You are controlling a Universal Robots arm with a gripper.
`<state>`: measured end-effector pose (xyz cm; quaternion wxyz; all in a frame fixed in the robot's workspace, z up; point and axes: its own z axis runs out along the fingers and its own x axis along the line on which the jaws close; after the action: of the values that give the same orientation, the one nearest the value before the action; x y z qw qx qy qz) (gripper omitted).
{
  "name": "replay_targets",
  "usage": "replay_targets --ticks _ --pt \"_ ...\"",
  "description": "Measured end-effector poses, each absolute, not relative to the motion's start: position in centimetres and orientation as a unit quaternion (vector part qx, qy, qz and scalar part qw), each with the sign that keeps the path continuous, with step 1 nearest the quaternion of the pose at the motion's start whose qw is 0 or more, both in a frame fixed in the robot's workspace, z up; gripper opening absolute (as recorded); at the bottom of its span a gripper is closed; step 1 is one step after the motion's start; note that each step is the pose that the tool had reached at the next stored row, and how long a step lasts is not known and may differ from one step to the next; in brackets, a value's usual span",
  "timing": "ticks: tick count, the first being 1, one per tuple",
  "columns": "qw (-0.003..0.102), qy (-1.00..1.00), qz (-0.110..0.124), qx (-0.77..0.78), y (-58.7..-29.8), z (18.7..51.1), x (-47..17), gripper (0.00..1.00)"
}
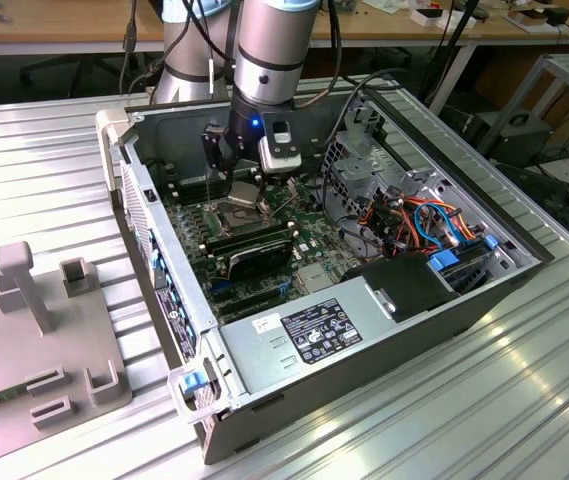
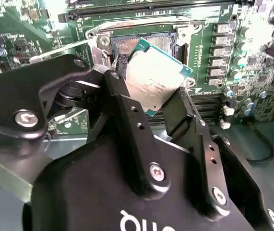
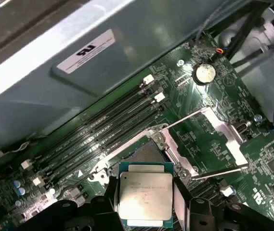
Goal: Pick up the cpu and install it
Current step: 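Place the cpu into insertion slot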
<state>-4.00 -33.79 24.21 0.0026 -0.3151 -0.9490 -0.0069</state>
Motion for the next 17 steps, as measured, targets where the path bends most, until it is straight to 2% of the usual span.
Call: replay_targets --ticks 17 --pt "0.002 -0.892 -0.007 -0.452 -33.79 24.18 -4.0 0.55"
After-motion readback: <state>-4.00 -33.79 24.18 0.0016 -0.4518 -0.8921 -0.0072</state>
